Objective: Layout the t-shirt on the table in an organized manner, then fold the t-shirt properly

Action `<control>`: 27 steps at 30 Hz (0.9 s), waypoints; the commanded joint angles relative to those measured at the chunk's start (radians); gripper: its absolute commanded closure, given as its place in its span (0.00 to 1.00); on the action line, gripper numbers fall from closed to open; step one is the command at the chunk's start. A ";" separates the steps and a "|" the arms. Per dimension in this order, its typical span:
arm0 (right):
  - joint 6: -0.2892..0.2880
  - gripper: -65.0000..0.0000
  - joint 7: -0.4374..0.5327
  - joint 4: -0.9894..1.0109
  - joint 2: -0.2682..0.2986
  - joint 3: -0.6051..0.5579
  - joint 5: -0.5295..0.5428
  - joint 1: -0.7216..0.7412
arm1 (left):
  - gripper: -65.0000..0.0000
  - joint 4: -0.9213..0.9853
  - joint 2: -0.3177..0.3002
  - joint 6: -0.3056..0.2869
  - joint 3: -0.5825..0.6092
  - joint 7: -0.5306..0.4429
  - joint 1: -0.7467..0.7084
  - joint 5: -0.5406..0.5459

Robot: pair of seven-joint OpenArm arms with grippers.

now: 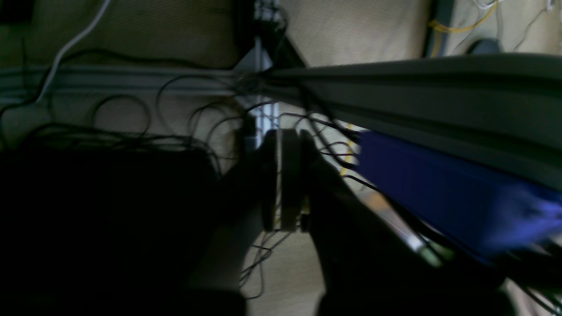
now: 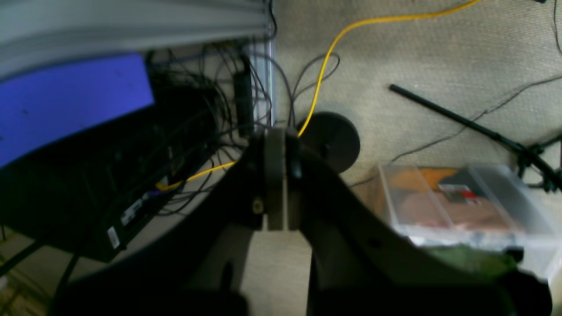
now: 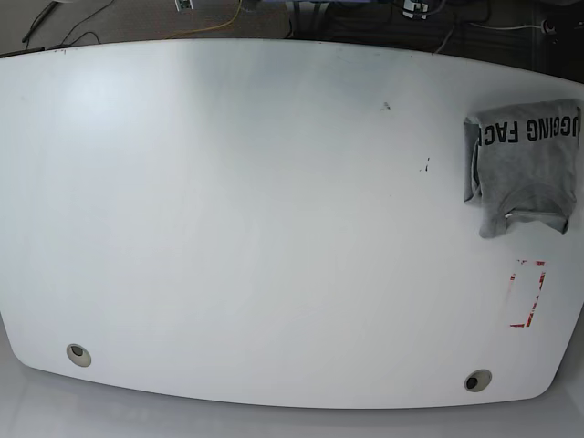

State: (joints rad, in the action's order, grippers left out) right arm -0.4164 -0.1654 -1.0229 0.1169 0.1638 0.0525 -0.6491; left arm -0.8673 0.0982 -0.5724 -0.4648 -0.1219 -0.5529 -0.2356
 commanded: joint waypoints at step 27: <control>-0.008 1.00 0.103 0.422 0.031 -0.096 0.005 0.246 | 1.00 0.659 -0.168 0.265 0.192 -0.141 0.299 0.009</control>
State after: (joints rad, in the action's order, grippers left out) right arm -0.4160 -0.0708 -0.6220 0.1444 0.0700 0.0555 -0.4084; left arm -0.2543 -0.0551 -0.3229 -0.2783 -0.2356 -0.2546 -0.2283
